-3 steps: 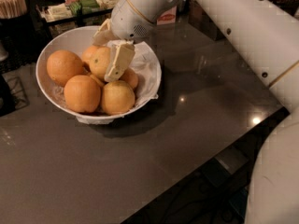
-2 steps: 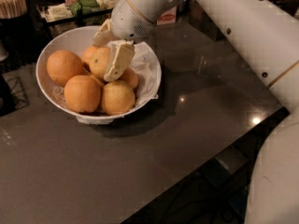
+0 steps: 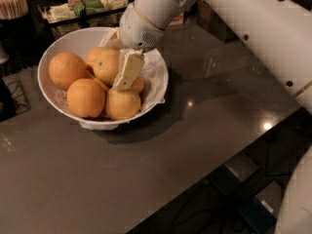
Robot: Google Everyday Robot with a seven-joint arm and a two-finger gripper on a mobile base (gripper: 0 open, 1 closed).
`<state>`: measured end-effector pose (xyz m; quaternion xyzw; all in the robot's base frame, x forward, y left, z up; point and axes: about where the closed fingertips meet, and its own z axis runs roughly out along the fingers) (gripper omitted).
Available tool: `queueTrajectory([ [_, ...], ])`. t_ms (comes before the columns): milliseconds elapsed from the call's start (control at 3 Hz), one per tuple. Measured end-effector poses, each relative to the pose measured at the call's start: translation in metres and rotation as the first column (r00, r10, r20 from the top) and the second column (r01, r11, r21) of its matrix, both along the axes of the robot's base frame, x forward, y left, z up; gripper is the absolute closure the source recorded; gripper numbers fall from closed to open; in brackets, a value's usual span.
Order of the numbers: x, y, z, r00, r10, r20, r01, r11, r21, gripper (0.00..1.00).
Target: Pick orange from white bowl
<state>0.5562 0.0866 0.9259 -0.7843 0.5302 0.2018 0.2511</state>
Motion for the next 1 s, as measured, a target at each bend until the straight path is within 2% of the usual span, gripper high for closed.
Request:
queueTrajectory([
  [1000,-0.0021,-0.0026,-0.0001,0.9999,-0.011,0.007,0.011,1.000,-0.028,0.30],
])
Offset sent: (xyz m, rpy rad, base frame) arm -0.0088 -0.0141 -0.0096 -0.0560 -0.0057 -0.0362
